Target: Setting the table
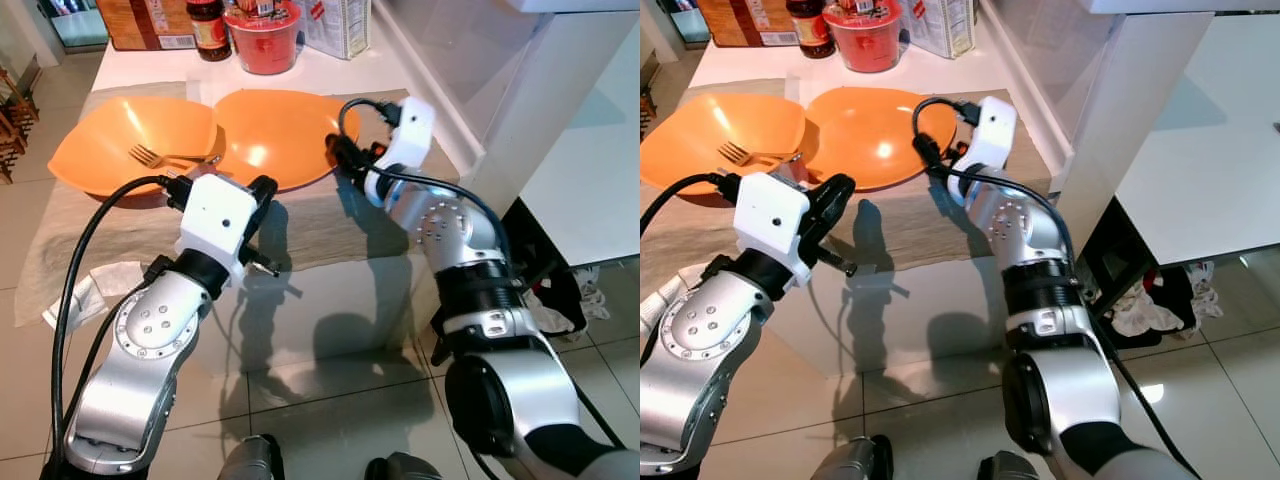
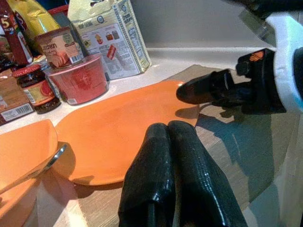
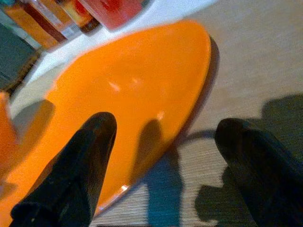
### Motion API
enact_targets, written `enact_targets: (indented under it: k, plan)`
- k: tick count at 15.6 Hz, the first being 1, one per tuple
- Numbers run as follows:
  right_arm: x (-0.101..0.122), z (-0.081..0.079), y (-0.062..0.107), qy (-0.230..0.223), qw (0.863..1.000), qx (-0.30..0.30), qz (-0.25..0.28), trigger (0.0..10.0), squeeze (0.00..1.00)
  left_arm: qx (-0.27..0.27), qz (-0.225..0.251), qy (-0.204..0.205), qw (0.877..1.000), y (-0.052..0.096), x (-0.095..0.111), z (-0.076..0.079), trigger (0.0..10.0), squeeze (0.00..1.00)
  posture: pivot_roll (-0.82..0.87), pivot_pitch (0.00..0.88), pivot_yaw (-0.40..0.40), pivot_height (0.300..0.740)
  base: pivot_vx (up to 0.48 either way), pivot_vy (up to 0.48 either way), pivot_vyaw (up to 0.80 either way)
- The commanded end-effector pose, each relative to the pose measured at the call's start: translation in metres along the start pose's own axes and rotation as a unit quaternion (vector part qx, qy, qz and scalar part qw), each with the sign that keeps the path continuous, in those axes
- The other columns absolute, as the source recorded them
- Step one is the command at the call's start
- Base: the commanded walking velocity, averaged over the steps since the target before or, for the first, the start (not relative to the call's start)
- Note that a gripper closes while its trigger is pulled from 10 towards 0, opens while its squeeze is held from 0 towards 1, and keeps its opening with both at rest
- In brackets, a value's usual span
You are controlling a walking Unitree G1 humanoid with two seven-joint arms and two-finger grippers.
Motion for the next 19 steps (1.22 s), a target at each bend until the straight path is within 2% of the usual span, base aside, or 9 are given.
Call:
enact_targets:
  k: [1,3,6,8,12,13,14,16,19]
  plan:
    - [-0.001,0.002,-0.003,-0.001,1.0,-0.018,-0.009,10.0,0.0,0.005,0.0,-0.002,1.0,0.003,0.002,0.001,10.0,0.0,-0.01,0.154,-0.011,0.74,0.0,0.0,0.0]
    - [0.002,-0.001,-0.005,-0.021,1.0,-0.018,-0.004,10.0,0.0,0.006,0.0,-0.001,1.0,0.005,0.003,0.001,10.0,0.0,-0.01,0.163,-0.014,0.74,0.0,0.0,0.0]
    - [0.006,-0.018,-0.008,-0.077,0.996,0.039,0.006,10.0,0.0,0.008,0.001,-0.001,1.0,0.008,0.004,0.001,10.0,0.0,0.0,0.168,-0.016,0.74,0.0,0.0,0.0]
    - [0.003,-0.025,-0.012,-0.11,0.993,0.049,-0.011,10.0,0.0,0.009,-0.002,-0.001,1.0,0.01,0.004,0.002,10.0,0.0,0.0,0.172,-0.019,0.74,0.0,0.0,0.0]
    - [0.0,-0.025,-0.015,-0.121,0.991,0.033,-0.038,10.0,0.0,0.009,-0.004,-0.001,1.0,0.012,0.005,0.003,10.0,0.0,0.01,0.178,-0.02,0.74,0.0,0.0,0.0]
    - [-0.002,-0.023,-0.016,-0.124,0.991,0.028,-0.047,3.7,0.0,0.009,-0.005,-0.001,1.0,0.012,0.005,0.004,10.0,0.0,0.0,0.183,-0.019,0.74,0.0,0.0,0.0]
    - [-0.003,-0.022,-0.016,-0.129,0.99,0.025,-0.055,0.0,0.0,0.009,-0.005,-0.002,1.0,0.012,0.005,0.004,10.0,0.0,0.0,0.184,-0.021,0.74,0.0,0.0,0.0]
    - [-0.002,-0.027,-0.017,-0.159,0.984,0.045,-0.065,0.0,0.0,0.009,-0.006,-0.001,1.0,0.013,0.006,0.005,10.0,0.0,0.0,0.187,-0.027,0.74,0.0,0.0,0.0]
    - [0.004,-0.033,-0.017,-0.166,0.982,0.061,-0.062,0.0,0.0,0.01,-0.005,0.001,1.0,0.013,0.006,0.005,10.0,0.0,0.0,0.188,-0.029,0.74,0.0,0.0,0.0]
Point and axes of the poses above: a point about 5 cm out from each wrist's last joint towards the gripper, its own y axis pointing back from the gripper into the wrist, its own x axis along the axis of the wrist's last joint, z = x × y, the point moved 1 cm from there along -y, pointing out of the wrist towards the gripper, and after that the axes turned 11 degrees about y, right-handed, at the moved point
